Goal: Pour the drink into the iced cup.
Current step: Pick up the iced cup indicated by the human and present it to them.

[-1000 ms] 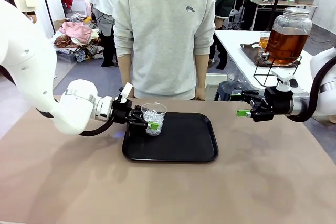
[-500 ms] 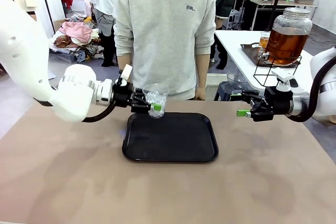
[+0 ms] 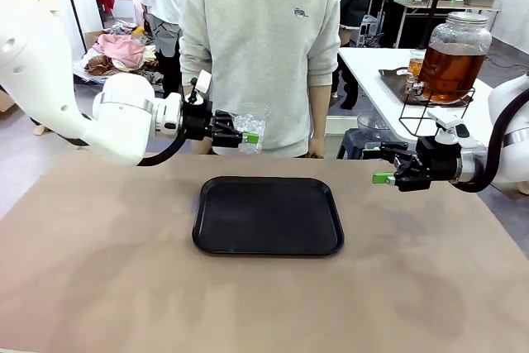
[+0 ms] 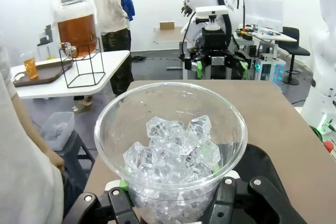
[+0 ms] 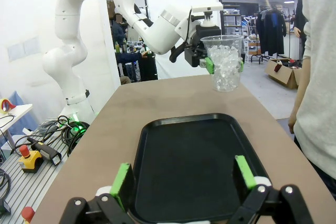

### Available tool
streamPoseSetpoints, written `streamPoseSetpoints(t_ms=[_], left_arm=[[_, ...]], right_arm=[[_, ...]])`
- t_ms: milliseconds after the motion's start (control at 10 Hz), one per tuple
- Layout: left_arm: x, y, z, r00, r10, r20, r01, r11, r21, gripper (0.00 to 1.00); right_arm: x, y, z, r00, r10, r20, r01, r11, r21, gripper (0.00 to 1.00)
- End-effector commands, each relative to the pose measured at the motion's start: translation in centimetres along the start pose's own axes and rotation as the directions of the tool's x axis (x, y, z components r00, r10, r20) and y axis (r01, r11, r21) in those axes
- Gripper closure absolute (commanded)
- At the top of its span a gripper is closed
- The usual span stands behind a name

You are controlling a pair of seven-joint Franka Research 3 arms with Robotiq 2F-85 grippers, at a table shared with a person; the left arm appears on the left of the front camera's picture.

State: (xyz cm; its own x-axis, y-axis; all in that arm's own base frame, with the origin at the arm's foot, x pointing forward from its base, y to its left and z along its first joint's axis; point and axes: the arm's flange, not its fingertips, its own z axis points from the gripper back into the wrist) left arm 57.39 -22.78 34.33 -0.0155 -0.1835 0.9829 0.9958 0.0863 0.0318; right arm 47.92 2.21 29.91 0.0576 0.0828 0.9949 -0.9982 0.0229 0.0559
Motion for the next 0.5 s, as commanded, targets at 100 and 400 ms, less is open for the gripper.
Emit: streamPoseSetpoints(t_ms=[100, 400], left_arm=[[0.0, 0.0, 0.0, 1.0, 0.0, 0.0, 0.0, 1.0, 0.0, 0.38], [0.0, 0.0, 0.0, 1.0, 0.0, 0.0, 0.0, 1.0, 0.0, 0.38]], right_arm=[[0.3, -0.08, -0.06, 1.0, 0.007, -0.001, -0.007, 1.0, -0.003, 0.0], [0.3, -0.08, -0.06, 1.0, 0.007, -0.001, -0.007, 1.0, -0.003, 0.0]])
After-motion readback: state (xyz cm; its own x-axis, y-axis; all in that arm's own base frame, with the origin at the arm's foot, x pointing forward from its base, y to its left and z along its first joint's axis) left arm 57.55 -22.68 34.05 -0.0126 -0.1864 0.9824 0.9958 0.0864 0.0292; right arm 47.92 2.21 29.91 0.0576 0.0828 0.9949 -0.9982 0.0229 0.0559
